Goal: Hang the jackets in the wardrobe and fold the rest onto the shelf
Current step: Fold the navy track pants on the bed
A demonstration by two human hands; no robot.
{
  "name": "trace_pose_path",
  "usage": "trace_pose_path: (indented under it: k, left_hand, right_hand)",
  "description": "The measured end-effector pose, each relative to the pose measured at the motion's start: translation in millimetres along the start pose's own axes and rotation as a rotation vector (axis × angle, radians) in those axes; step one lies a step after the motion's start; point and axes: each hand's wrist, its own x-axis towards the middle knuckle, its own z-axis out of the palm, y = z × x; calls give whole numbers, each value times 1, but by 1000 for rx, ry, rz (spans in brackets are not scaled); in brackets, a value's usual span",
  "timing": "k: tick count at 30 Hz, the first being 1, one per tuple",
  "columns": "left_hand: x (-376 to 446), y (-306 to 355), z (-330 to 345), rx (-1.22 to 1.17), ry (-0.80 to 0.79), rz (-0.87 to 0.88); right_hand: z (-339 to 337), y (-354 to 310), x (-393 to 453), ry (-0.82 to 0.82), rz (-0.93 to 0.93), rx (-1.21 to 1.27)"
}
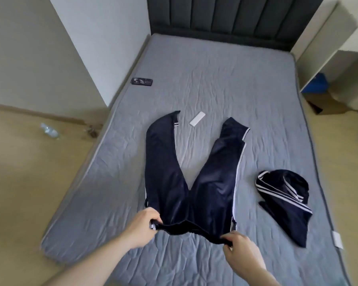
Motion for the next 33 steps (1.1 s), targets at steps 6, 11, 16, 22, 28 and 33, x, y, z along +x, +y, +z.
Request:
trace_pose_path:
  k: [6,11,16,22,28,33]
  left_hand:
    - [-19,-100,137,92,-185,-125]
    - [-43,-146,207,188,-321,-178]
    - [-46,-144,230,306,-237,-24]
    - [-15,-91,217,359,-157,420]
    - [25,-14,247,520,-268,741]
    - [42,21,303,800,-491,991]
  right_hand:
    - [162,50,-12,-292,101,61]
    - [253,76,-35,-461,117,23]
    - [286,87,-37,-525,142,63]
    - [269,100,-16,-472,378,292]
    - [240,145,10,-300,540,457]
    - [237,177,23,-252,579,465]
